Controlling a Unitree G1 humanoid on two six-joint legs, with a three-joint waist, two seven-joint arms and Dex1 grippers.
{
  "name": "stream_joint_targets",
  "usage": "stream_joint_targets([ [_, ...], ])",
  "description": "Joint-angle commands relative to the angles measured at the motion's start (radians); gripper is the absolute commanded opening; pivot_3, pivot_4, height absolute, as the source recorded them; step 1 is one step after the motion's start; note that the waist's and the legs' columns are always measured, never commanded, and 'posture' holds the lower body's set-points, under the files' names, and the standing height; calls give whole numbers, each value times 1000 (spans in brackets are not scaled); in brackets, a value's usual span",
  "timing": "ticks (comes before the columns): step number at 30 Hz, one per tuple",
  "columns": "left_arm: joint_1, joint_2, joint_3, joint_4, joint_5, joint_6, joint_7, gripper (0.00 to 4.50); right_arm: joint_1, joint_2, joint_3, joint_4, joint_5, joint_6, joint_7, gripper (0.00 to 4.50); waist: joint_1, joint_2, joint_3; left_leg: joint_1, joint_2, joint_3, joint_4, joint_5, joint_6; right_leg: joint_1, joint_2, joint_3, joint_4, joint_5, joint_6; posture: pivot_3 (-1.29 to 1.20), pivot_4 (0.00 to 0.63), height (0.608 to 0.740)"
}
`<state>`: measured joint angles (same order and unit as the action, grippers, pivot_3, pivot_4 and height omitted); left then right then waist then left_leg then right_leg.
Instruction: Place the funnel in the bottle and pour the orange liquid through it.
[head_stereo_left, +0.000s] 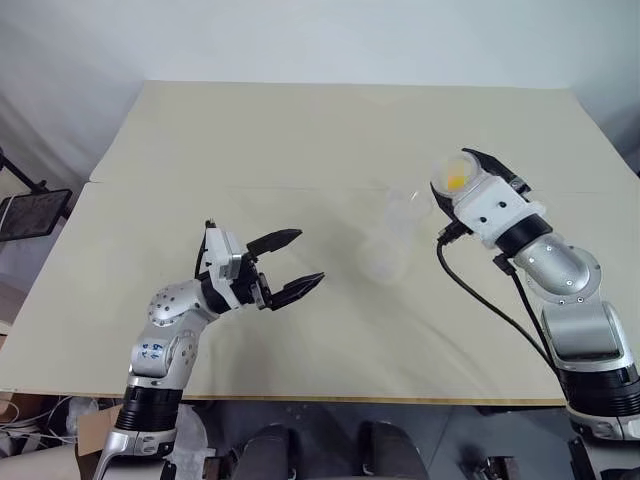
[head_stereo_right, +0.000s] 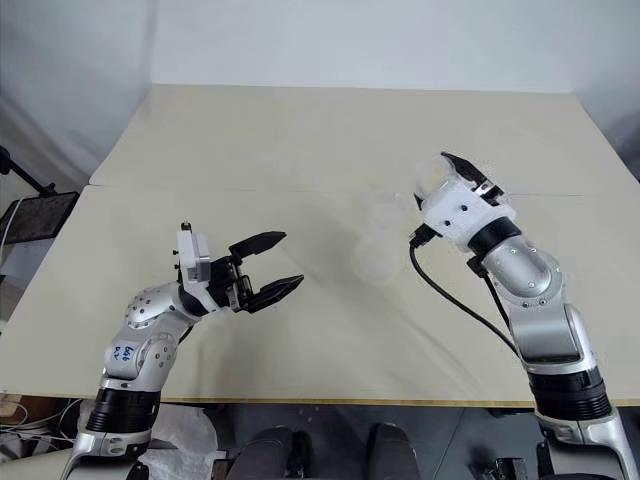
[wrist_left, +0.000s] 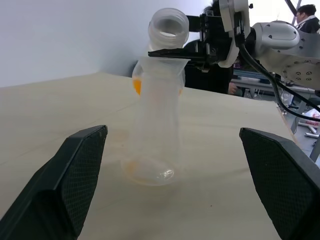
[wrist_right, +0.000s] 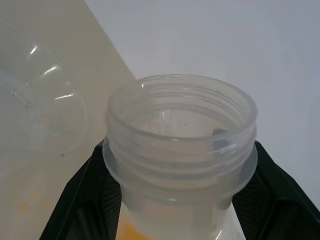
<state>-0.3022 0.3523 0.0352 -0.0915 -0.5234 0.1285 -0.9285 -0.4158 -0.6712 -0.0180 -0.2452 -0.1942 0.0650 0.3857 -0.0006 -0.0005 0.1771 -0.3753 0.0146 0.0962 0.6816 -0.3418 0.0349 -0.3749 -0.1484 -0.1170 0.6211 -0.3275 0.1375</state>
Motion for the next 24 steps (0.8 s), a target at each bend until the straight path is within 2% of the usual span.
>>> stream_joint_targets([
  [1, 0, -7, -1, -21, 2, -17, 7, 4500, -21, -13, -23, -11, -32, -54, -21, 2469, -1, 0, 0, 0, 0, 0, 0, 0, 0, 0, 0, 0, 0, 0, 0, 0, 150, 740],
  [24, 5, -34, -14, -24, 24, -41, 39, 4500, -51, -75, 9, 94, -338, -336, -124, 2469, -2, 0, 0, 0, 0, 0, 0, 0, 0, 0, 0, 0, 0, 0, 0, 0, 150, 740],
])
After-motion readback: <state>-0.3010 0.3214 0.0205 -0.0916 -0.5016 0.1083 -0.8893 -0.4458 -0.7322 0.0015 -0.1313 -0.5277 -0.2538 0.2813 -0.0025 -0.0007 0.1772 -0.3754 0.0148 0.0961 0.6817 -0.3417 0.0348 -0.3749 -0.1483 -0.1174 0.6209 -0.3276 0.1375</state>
